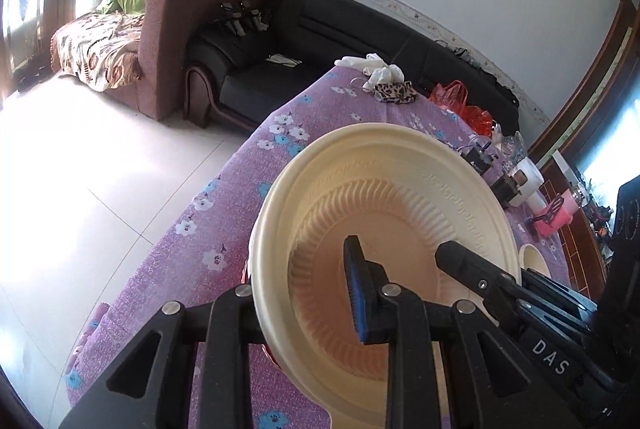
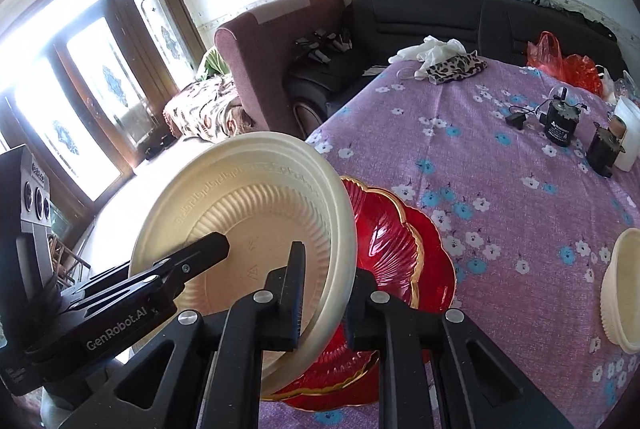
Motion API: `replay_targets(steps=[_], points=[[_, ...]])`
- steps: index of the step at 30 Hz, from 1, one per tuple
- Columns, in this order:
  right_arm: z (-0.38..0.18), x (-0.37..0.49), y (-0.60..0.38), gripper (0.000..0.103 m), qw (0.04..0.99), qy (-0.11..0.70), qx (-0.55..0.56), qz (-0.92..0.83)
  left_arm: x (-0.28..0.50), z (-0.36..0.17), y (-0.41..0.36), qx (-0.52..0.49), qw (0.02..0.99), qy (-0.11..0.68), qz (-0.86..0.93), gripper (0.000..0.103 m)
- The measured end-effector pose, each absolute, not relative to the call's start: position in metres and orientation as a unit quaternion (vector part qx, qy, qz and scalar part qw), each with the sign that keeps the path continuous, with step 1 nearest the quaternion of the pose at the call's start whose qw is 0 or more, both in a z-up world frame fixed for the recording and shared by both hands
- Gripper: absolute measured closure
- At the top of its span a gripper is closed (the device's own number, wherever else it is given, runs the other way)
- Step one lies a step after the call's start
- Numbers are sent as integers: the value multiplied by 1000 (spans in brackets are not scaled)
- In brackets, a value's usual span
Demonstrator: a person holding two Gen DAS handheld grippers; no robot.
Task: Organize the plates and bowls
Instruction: 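Lower the cream bowl onto the red plate stack and open both grippers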
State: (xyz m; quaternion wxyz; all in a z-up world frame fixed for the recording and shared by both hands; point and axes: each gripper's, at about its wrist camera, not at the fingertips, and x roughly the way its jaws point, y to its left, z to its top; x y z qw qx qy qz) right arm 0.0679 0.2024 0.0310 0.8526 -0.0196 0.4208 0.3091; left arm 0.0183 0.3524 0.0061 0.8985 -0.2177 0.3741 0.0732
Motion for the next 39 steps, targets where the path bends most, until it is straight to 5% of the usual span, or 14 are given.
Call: replay_targets(steps=[5, 13, 17, 21, 25, 34, 39], points=[[29, 73, 204, 86, 855, 422, -24, 300, 23, 1, 353, -217, 896, 381, 73, 77], [23, 77, 206, 86, 864, 412, -28, 289, 26, 4, 346, -211, 900, 378, 63, 55], [24, 76, 205, 73, 873, 398, -30, 280, 22, 10, 347, -211, 905, 363, 64, 47], [33, 72, 202, 71, 883, 378, -28, 277, 16, 16, 350, -211, 910, 349, 73, 31], [41, 67, 199, 61, 890, 360, -27, 278, 10, 25, 352, -200, 917, 333, 86, 29], [49, 61, 172, 60, 896, 350, 1, 274, -21, 47, 340, -167, 936, 287, 118, 25], [49, 53, 150, 51, 896, 352, 20, 271, -44, 63, 315, -118, 947, 249, 166, 6]])
